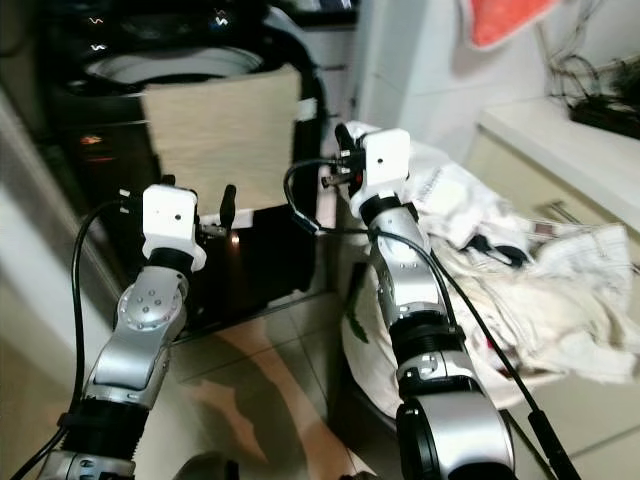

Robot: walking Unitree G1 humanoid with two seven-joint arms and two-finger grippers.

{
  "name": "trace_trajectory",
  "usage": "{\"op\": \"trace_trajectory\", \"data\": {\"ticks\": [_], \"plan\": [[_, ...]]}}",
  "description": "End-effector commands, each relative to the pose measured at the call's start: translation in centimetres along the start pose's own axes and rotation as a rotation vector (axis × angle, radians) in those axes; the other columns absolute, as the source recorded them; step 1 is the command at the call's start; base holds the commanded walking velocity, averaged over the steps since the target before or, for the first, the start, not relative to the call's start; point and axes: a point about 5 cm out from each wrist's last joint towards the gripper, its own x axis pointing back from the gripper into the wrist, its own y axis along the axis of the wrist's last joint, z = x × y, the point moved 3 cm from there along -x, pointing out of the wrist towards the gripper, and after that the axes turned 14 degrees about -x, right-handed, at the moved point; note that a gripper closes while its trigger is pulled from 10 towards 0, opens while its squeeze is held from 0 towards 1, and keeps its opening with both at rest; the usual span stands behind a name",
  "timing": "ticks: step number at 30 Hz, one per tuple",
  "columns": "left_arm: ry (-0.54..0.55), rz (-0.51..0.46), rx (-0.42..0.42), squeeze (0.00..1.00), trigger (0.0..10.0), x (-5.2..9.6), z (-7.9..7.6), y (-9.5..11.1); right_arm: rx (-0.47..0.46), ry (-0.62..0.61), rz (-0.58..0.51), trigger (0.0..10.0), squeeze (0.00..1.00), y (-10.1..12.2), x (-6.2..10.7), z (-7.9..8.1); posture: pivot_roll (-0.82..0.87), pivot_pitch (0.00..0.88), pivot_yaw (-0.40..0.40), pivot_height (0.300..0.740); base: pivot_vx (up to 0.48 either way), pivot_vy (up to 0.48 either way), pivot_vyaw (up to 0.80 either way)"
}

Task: Clothes washing

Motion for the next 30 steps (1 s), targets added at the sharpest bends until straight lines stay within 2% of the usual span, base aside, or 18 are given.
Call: {"op": "trace_trajectory", "data": {"ticks": [1,10,17,21,30], "plan": [[0.022,0.005,-0.005,0.0,10.0,0.0,0.3,0.2,0.001,0.005,-0.002,0.0,0.0,0.0,0.0,0.1,-0.03,0.0,-0.046,0.74,0.0,0.0,0.8],[0.008,0.01,-0.015,0.0,10.0,0.1,0.1,0.1,-0.027,-0.012,0.009,0.0,0.0,-0.5,0.4,-0.2,-0.03,0.0,-0.042,0.74,0.0,0.0,0.8],[-0.012,-0.004,-0.021,0.0,10.0,0.1,-0.4,0.4,0.013,-0.034,0.031,0.0,0.0,-1.1,0.8,-0.6,-0.03,0.0,-0.034,0.74,0.0,0.0,0.0],[-0.055,-0.044,0.003,0.0,10.0,0.1,-0.7,1.0,0.017,-0.037,0.028,0.0,0.0,-1.2,0.9,-0.6,-0.03,0.0,-0.032,0.74,0.0,0.0,0.0],[-0.057,-0.068,0.005,0.0,10.0,0.1,-0.7,1.5,0.044,-0.011,-0.012,0.0,0.0,-0.5,0.7,0.0,-0.04,0.0,-0.031,0.74,0.456,0.0,0.0]]}}
